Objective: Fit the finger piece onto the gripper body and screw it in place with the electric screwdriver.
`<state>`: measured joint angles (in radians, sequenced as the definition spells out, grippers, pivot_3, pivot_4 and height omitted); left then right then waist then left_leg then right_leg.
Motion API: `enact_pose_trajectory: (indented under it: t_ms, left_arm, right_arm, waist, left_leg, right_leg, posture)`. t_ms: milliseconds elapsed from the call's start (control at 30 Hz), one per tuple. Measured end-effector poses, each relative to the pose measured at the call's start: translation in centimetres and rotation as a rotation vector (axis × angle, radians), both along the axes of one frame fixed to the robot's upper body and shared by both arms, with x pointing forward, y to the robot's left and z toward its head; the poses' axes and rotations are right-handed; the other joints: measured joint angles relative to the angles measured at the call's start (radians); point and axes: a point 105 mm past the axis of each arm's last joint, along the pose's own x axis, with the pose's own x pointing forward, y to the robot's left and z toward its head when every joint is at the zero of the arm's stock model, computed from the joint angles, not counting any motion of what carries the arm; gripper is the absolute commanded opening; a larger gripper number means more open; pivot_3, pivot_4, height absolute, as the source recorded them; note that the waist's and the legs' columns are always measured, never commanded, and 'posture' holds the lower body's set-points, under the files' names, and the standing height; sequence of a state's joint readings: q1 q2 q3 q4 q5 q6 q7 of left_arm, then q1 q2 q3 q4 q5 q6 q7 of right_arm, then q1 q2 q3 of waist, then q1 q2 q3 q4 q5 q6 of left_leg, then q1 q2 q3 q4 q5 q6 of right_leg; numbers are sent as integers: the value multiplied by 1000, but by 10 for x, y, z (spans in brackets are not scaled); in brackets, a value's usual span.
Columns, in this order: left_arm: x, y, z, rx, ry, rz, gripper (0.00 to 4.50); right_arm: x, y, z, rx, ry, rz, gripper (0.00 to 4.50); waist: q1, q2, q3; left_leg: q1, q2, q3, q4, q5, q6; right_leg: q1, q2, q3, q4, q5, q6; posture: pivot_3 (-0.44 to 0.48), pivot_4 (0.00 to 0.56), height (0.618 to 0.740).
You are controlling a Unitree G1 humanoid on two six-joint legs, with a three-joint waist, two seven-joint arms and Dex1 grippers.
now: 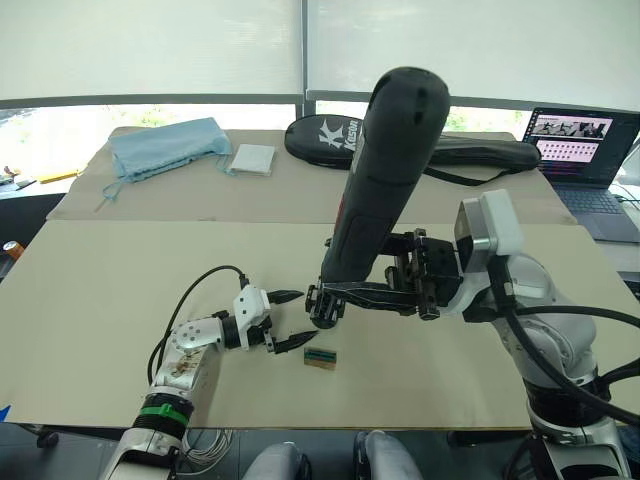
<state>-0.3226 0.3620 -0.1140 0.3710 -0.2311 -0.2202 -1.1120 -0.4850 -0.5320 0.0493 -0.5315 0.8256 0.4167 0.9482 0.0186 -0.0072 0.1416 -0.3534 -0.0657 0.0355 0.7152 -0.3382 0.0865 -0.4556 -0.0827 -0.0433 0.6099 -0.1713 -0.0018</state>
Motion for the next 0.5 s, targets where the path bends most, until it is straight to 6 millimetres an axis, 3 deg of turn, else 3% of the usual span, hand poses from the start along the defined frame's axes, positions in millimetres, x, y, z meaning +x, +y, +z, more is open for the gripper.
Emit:
enact_pose_trajectory:
  t_ms: [500]
  left_arm:
    - [0,-31,-1,5,-17,-51,4442]
  right_arm:
    - [0,-1,-2,6,13,-42,1918]
  waist:
    - [19,0,0]
  left_leg:
    - [0,-2,0,0,-1,3]
  right_leg:
    - [1,-3,0,-1,1,2]
  posture:
    - [0,150,740]
